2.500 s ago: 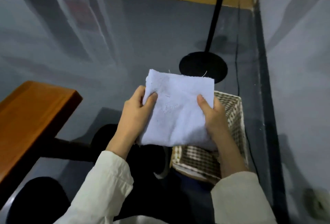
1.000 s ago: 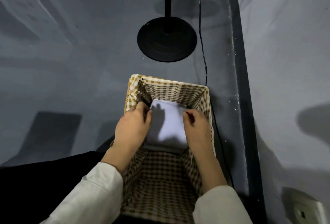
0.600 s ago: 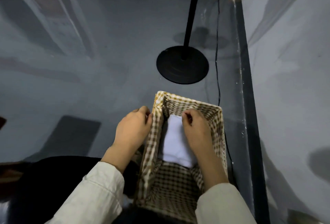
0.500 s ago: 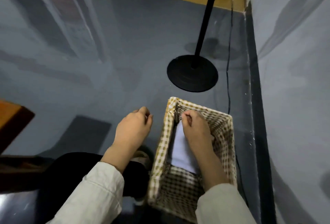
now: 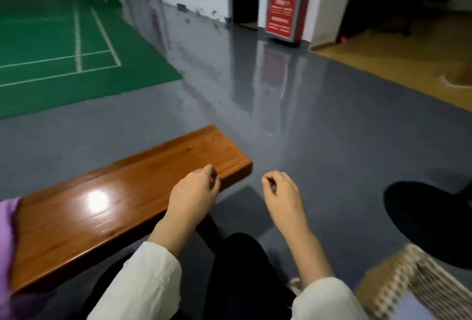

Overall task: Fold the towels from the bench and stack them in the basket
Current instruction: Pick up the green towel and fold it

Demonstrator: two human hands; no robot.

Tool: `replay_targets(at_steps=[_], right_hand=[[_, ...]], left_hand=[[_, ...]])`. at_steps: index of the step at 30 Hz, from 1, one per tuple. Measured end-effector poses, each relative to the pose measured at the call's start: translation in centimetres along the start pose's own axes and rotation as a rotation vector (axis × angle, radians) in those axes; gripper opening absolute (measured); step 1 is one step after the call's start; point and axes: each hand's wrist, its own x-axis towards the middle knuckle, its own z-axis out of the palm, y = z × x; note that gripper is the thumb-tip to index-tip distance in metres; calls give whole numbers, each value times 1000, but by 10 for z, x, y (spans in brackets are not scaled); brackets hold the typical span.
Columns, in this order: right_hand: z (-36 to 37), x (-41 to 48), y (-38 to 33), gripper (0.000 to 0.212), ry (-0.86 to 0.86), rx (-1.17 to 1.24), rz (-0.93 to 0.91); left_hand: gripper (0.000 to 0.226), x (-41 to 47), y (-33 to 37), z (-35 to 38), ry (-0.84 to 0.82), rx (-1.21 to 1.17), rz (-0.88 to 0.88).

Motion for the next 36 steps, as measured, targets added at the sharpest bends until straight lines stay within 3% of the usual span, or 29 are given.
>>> replay_targets(at_steps=[6, 14, 29, 36], right_hand=[[82, 4, -103, 16, -208, 62, -290], [169, -42, -210, 21, -493, 94, -484], [288, -128, -328, 17, -741, 130, -674], [340, -157, -366, 20, -830, 133, -692]], left_hand=[[22, -45, -118, -66, 158, 48, -281], [23, -136, -220, -118, 282, 115, -646], [24, -256, -346, -166, 330, 170, -956], [18, -285, -392, -180, 408, 149, -1005]])
